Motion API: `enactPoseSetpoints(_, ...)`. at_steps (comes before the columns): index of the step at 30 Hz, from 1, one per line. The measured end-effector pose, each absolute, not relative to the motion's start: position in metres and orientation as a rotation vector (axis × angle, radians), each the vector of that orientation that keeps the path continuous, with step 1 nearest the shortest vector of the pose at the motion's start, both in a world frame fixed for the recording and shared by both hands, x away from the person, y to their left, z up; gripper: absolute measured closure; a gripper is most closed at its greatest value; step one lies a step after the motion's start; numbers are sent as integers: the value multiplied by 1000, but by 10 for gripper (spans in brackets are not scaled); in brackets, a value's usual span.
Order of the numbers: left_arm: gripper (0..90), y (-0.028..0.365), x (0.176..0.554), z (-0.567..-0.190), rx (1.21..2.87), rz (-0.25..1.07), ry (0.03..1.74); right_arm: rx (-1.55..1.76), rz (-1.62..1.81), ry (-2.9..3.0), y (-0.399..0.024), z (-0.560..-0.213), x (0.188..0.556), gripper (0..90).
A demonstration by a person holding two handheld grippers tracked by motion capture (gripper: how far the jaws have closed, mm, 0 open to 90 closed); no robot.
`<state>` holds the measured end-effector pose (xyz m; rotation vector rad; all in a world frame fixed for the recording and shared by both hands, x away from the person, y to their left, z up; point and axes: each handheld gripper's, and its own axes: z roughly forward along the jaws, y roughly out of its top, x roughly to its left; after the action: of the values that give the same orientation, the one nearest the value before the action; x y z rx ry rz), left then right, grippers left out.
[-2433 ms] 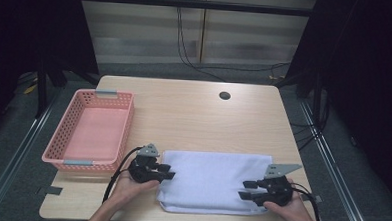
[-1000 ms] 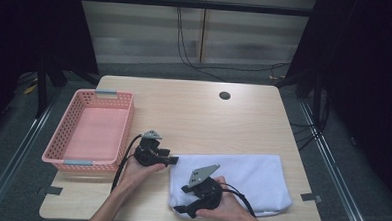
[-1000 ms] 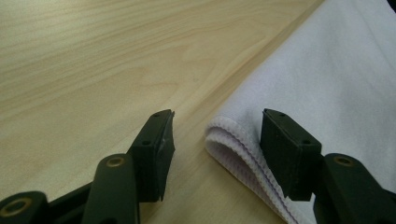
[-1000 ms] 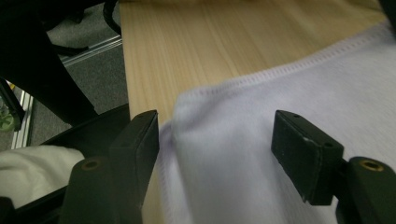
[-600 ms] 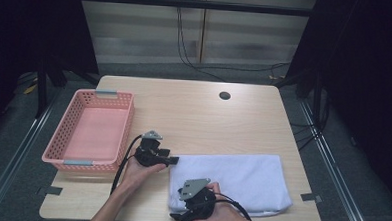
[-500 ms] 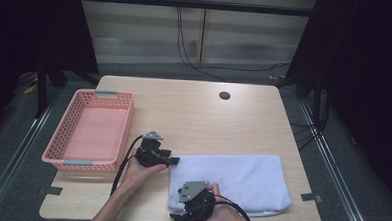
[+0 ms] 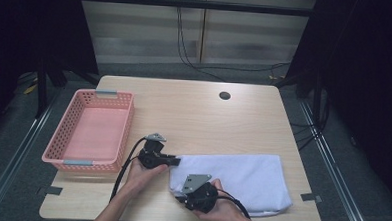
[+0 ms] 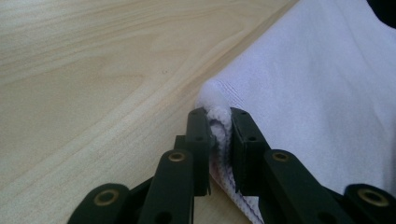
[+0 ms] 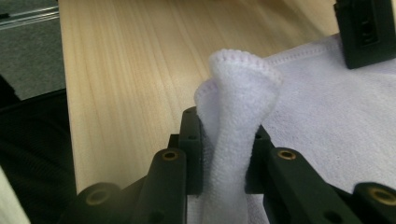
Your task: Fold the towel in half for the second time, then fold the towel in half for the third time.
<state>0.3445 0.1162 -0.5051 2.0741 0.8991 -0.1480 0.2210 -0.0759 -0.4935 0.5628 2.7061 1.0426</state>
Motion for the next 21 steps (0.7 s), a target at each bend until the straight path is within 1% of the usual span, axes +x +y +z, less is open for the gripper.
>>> enactPoseSetpoints(4, 802, 120, 345, -501, 2038, -159, 903, 598, 1038, 2741, -76, -490, 226, 777)
enactPoseSetpoints(9, 802, 124, 349, -486, 1982, -161, 877, 662, 1145, 2753, -83, -484, 237, 779)
enactPoseSetpoints(12, 805, 124, 354, -475, 1955, -136, 890, 685, 1207, 2725, -85, -471, 243, 779)
enactPoseSetpoints(15, 807, 132, 357, -464, 1884, -134, 916, 712, 1291, 2675, -86, -457, 247, 778)
enactPoseSetpoints(21, 808, 150, 357, -440, 1887, -78, 923, 726, 1439, 2599, -81, -435, 252, 777)
